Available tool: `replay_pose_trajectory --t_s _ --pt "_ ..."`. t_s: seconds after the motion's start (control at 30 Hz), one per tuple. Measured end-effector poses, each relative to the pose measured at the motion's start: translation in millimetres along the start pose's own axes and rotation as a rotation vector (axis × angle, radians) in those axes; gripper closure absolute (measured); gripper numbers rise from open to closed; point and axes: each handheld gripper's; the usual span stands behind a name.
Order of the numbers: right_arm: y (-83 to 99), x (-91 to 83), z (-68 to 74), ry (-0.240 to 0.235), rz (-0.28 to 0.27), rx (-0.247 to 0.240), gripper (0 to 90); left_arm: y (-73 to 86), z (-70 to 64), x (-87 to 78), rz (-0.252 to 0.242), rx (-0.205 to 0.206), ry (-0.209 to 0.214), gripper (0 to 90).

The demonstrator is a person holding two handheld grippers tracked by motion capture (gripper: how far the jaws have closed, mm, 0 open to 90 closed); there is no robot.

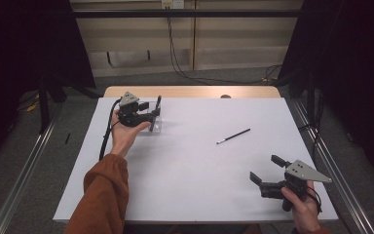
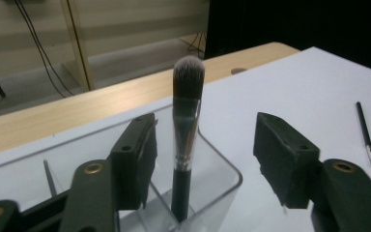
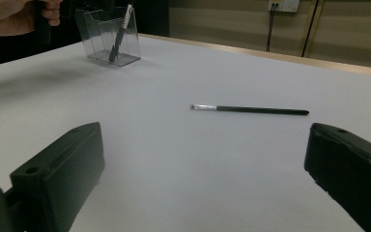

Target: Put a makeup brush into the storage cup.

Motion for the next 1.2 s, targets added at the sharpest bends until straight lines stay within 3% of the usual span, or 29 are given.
replay_pose_trajectory --t_s 0.43,0.67,0.97,1.2 --pt "-0.2 0.3 -0.6 0.003 -0.001 -0.001 0.1 1.7 -4.8 -16.3 -0.005 -0.038 -0.002 11.2" --pt "-0.4 1.0 -0.2 0.005 -0.001 -0.002 0.1 4.5 -4.5 -27.4 -0.015 -0.046 0.009 7.3" --pt "-0.5 0.7 -1.3 0.007 -0.005 0.003 0.1 10.6 -12.7 -42.1 -0.04 -0.014 0.032 2.7" --pt "-0.1 -0.7 -1.4 0.013 -0.007 0.009 0.1 16.9 -17.1 -51.6 -0.023 0.009 0.021 3.1"
Point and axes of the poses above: each handheld gripper's, and its own axes: x roughly forward along the jaws, y roughly out of its underside, z roughly to its left, and after that the axes turned 6 degrees about -y, right-handed
